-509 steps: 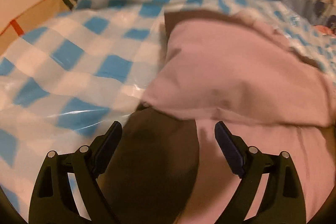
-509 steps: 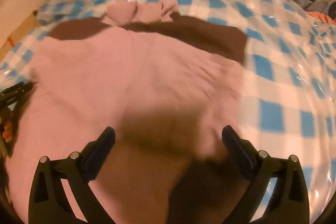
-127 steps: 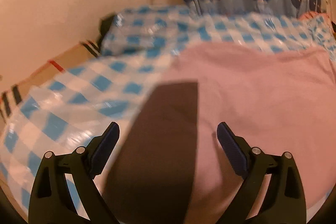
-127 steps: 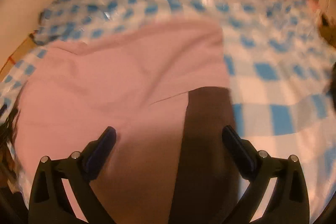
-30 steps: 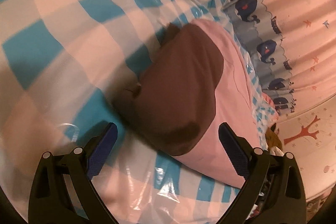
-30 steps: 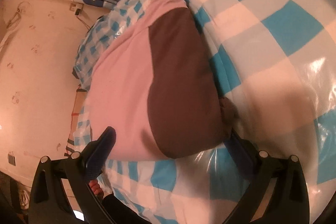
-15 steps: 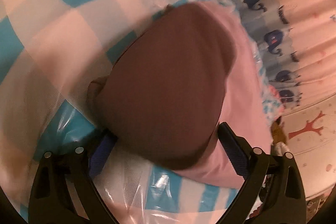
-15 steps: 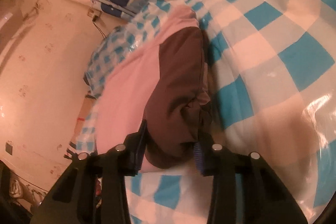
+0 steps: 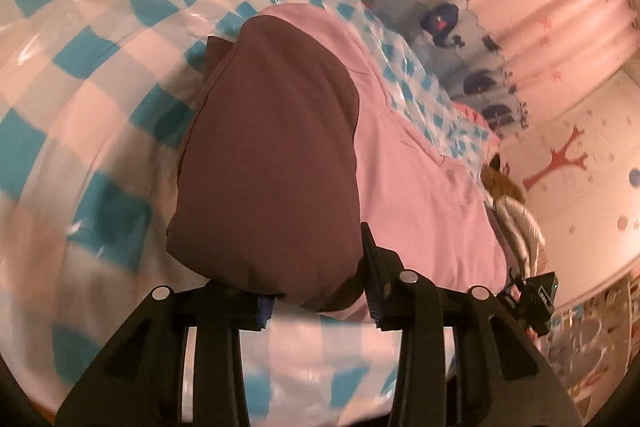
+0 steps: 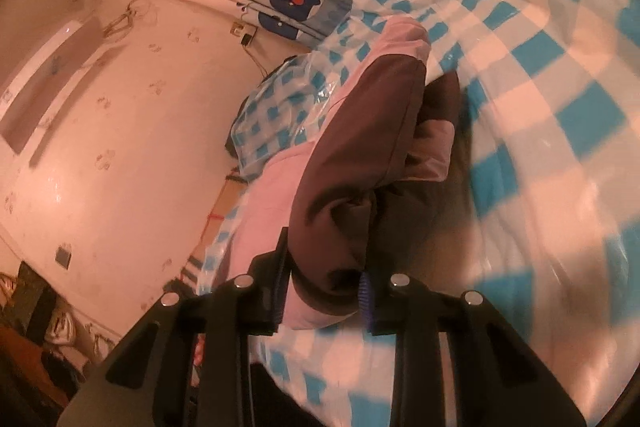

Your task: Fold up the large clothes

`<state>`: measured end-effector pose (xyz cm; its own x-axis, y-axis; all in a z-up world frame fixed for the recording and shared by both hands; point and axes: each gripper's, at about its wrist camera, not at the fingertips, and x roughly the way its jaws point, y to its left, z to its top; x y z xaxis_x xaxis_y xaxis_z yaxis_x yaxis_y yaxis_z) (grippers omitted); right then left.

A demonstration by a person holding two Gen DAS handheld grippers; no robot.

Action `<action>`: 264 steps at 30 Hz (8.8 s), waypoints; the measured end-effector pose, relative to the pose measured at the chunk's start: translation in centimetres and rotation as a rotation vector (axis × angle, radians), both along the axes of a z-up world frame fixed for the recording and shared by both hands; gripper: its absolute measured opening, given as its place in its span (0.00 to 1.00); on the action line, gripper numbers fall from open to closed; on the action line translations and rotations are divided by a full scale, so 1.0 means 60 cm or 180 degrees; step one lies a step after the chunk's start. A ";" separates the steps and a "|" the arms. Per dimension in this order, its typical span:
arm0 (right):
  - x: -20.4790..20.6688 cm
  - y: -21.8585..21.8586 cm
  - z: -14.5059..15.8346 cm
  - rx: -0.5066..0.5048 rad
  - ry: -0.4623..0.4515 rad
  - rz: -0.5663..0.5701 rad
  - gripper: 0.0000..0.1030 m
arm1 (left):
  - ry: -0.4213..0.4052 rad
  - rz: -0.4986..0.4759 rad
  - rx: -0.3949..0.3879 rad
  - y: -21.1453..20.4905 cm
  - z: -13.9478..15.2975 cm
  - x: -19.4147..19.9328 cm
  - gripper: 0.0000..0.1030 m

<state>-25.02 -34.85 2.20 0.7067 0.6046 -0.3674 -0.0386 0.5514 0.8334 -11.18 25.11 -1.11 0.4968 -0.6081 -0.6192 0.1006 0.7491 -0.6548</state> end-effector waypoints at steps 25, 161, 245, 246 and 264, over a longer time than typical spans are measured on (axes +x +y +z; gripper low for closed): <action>-0.131 0.016 0.020 -0.0252 0.0062 -0.0042 0.35 | -0.0019 0.0012 0.0427 -0.014 0.033 -0.074 0.41; 0.121 0.073 0.003 -0.2639 -0.0370 0.0505 0.93 | -0.1632 -0.0825 0.1762 -0.676 0.105 -0.160 0.82; 0.200 -0.009 -0.031 -0.2053 0.0497 0.0330 0.95 | -0.1413 -0.1373 0.2034 -0.684 0.078 -0.126 0.93; 0.199 -0.012 -0.025 -0.2027 0.0532 0.0334 0.95 | -0.1418 -0.1375 0.2026 -0.683 0.078 -0.126 0.93; 0.122 0.000 -0.030 -0.2156 0.0458 0.0302 0.95 | -0.1392 -0.1333 0.2237 -0.695 0.073 -0.126 0.93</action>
<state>-17.70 -34.85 0.42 0.5782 0.2660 -0.7713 -0.0271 0.9511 0.3077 -18.71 -16.56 3.29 0.5977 -0.3465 -0.7229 0.5835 0.8064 0.0959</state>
